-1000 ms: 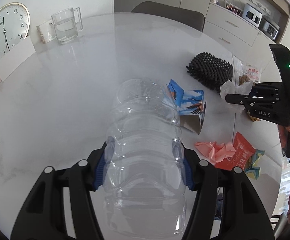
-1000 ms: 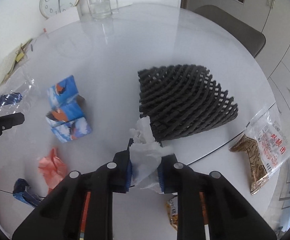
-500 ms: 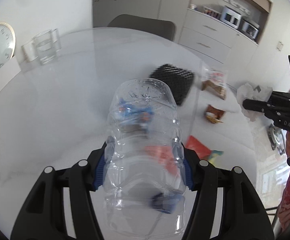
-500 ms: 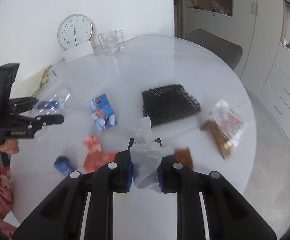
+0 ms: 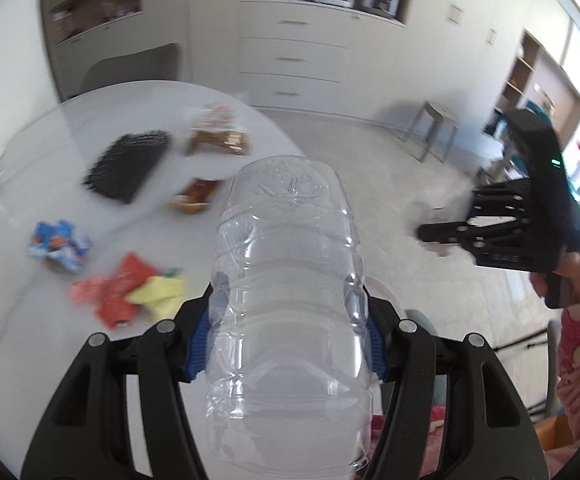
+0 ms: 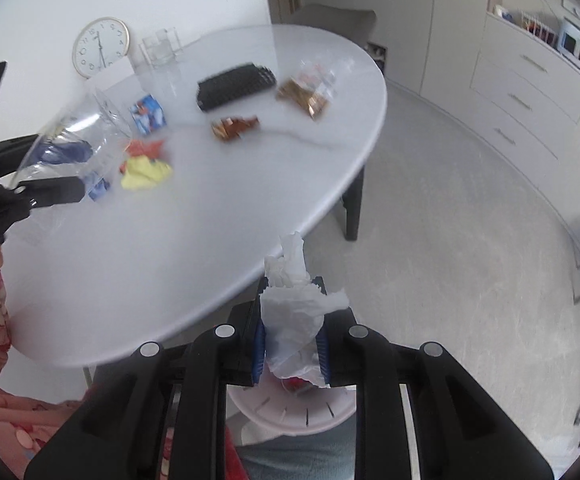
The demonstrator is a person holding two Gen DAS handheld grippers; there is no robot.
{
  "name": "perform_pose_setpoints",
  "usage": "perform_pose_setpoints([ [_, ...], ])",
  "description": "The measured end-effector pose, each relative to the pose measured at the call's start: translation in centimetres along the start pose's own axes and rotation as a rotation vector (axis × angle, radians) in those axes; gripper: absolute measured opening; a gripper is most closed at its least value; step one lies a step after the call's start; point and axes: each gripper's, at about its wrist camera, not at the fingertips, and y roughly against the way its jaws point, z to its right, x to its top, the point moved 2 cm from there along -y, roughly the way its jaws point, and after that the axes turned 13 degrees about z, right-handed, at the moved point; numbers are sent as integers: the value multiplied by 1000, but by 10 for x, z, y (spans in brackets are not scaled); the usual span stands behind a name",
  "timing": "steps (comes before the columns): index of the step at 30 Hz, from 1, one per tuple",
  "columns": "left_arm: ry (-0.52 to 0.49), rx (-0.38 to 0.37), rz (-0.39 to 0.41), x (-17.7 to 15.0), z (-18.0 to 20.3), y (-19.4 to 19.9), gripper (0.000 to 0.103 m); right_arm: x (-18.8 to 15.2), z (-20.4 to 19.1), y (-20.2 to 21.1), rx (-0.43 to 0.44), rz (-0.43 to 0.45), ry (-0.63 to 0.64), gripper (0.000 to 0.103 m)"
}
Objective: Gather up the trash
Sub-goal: 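Carry tissue and bottle to the white bin and open both tools over it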
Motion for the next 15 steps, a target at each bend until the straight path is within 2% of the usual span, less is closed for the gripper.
perform_pose_setpoints([
  [4,-28,-83,-46,-6,58,-29,58,-28,16,-9,19,-57,-7,22],
  [9,-50,-106,-97,-13,100,-59,58,-57,26,-32,86,-145,1,23],
  [12,-61,-98,-128,-18,115,-74,58,-66,28,-44,125,-175,-2,44],
  [14,-82,-78,-143,-22,124,-80,58,-66,33,-47,132,-166,-16,65],
  [15,-90,-72,-149,-23,128,-81,58,-64,35,-47,127,-159,-23,68],
])
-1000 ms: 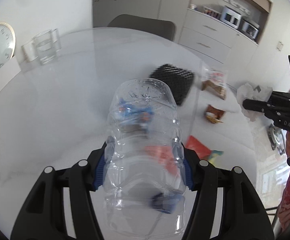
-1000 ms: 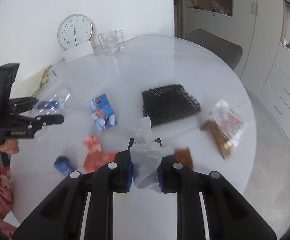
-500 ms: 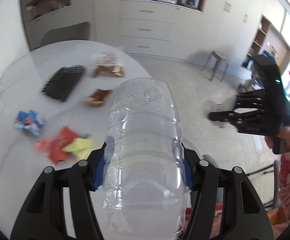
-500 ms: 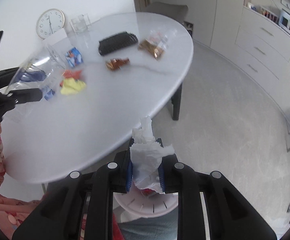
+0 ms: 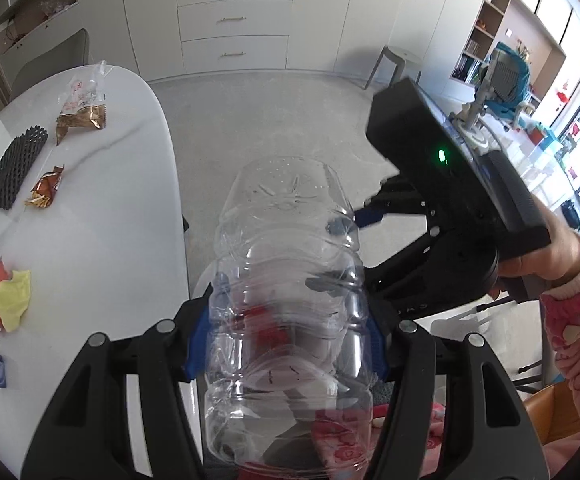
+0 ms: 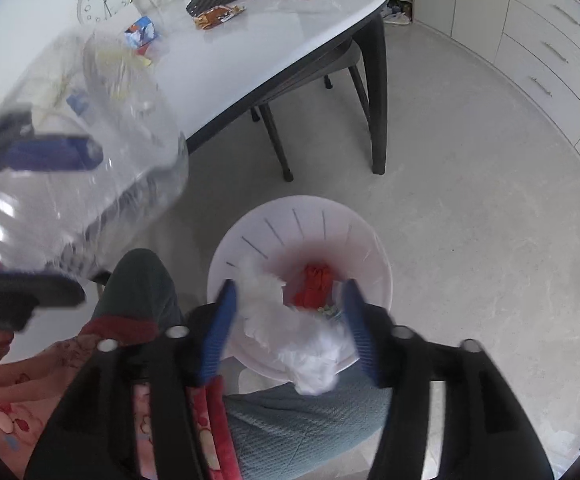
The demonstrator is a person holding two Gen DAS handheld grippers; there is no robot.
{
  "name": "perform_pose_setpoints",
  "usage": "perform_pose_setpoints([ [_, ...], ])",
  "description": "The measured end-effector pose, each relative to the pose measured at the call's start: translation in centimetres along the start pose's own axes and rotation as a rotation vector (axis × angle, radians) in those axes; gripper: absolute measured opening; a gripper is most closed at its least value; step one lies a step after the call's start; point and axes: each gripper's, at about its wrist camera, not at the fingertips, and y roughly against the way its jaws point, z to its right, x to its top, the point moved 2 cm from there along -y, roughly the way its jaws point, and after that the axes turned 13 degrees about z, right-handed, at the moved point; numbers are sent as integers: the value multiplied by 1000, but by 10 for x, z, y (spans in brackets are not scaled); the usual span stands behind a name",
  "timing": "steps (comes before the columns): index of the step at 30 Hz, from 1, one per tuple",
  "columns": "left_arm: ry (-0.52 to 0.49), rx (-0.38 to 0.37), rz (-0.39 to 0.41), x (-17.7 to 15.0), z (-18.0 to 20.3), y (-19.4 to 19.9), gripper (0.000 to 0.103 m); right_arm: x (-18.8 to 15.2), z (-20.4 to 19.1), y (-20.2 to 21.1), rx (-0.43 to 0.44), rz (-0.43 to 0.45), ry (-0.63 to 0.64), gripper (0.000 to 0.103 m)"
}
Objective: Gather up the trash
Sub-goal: 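Carry tissue and bottle to the white bin and open both tools over it, then move both open tools back over the table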
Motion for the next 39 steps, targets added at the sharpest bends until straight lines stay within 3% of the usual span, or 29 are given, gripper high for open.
perform_pose_setpoints([
  [11,-54,37,-69,-15,12,-18,58,27,39,21,-179,90,1,81],
  [13,-46,32,-80,-15,10,-22,59,30,47,23,-185,97,-5,82],
  [16,-28,30,-84,-12,4,-28,76,32,53,28,-204,101,-6,82],
  [20,-33,45,-73,-7,1,-29,84,30,56,31,-219,98,-11,82],
  [39,-44,91,-2,2,-15,7,84,44,31,34,-218,98,36,82],
])
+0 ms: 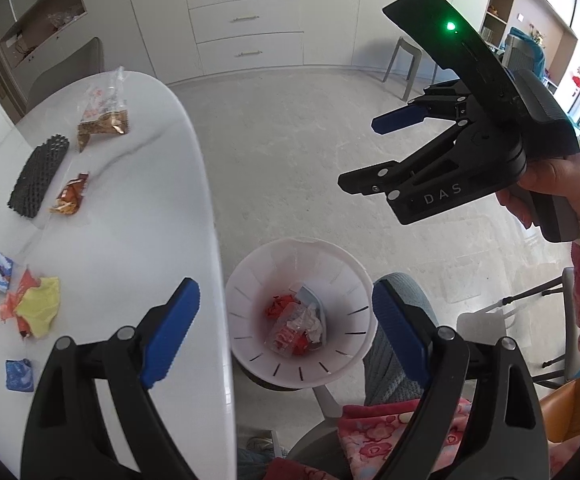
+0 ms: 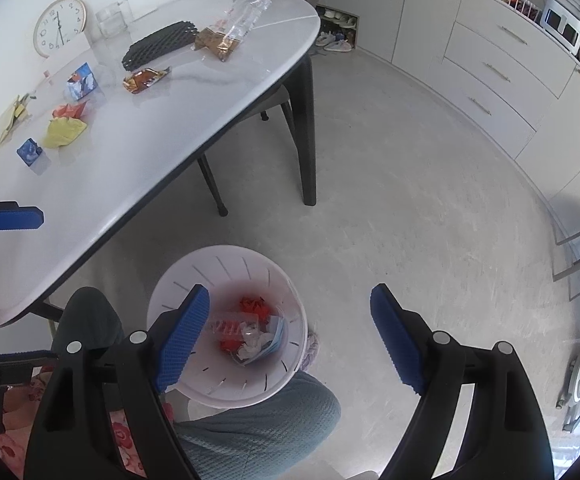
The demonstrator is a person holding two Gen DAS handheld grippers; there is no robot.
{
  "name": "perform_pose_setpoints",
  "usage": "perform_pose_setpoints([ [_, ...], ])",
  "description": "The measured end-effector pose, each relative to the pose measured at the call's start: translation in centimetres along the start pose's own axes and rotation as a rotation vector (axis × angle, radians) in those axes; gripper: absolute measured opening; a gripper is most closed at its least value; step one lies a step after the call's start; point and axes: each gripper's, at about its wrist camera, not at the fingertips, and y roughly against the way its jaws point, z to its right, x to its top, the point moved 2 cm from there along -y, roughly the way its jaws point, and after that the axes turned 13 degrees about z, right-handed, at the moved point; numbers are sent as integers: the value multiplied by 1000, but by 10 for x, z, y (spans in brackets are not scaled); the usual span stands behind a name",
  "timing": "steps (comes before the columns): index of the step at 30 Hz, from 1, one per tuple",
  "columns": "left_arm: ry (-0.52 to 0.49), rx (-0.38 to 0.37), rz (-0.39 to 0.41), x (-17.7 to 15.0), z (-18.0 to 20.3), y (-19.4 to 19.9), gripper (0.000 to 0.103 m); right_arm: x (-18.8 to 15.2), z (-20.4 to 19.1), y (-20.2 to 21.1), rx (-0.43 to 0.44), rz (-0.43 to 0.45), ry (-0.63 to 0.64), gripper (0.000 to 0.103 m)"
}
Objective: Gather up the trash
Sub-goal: 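Move both open tools back over the table, then grasp the blue bird-print paper carton with the left tool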
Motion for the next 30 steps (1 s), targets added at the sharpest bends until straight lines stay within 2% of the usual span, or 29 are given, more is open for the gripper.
perform_pose_setpoints([
  [3,14,22,18,0,-18,15,84,14,-13,2,22,20,18,83],
  [6,33,70,41,-4,-46,33,86,35,-36,5,43,63,52,89],
  [8,61,114,60,-9,-71,45,94,49,-54,5,62,94,74,93],
  [16,220,275,57,-45,-184,77,94,109,-128,-13,150,171,150,100],
  [24,364,366,34,-69,-281,75,94,162,-191,-47,229,197,202,100],
  [30,456,365,39,-68,-333,52,94,186,-210,-71,250,187,216,100],
])
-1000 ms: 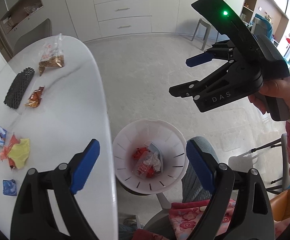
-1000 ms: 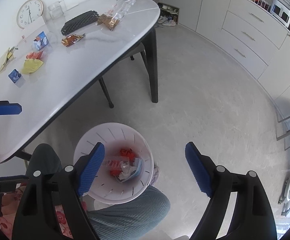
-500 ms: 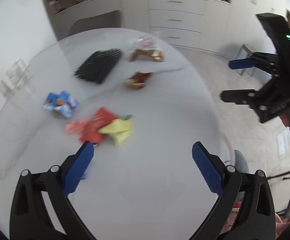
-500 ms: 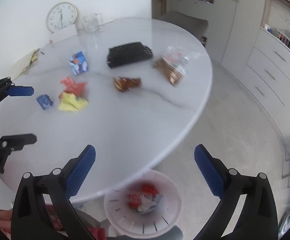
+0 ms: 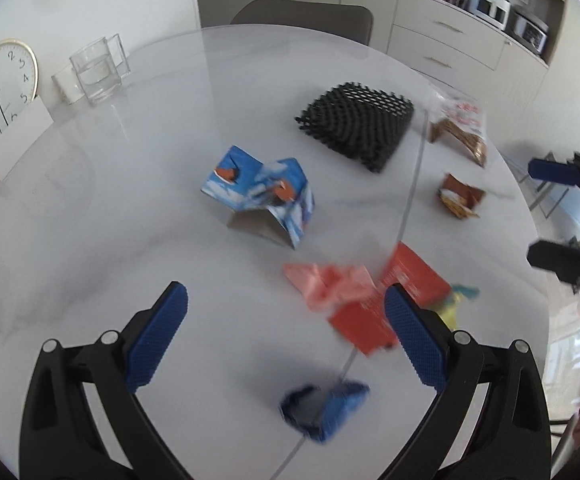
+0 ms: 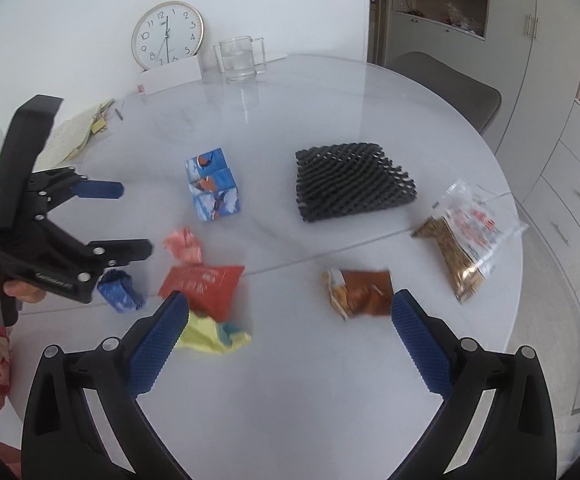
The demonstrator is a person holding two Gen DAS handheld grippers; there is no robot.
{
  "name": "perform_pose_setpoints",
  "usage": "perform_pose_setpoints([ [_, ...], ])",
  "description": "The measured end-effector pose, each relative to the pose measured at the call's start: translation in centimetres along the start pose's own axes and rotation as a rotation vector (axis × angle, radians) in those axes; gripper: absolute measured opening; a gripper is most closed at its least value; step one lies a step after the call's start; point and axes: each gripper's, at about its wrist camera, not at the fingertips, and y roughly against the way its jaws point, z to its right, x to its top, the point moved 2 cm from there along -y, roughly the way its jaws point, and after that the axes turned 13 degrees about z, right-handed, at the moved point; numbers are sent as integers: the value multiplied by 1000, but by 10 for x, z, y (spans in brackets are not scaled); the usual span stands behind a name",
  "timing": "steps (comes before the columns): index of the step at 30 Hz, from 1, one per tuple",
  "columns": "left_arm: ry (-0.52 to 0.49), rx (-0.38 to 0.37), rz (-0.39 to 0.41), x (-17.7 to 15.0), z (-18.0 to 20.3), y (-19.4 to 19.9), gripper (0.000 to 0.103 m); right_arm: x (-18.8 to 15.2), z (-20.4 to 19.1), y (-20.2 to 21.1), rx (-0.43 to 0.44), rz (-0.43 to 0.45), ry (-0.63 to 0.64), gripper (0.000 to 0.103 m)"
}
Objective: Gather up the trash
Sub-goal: 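Grasp the blue bird-print paper carton with the left tool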
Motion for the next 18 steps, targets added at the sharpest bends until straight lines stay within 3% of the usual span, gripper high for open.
perform_pose_setpoints([
  [5,91,18,-42,12,-13,-35,94,9,9,-17,-3,-8,-19,100],
  [11,207,59,-77,22,-19,-40,94,16,21,-27,-13,-7,-43,100],
  [15,422,114,-180,32,-30,-49,94,19,29,-29,2,1,-70,100],
  [18,589,200,-215,37,-39,-54,94,18,34,-25,12,17,-71,100],
])
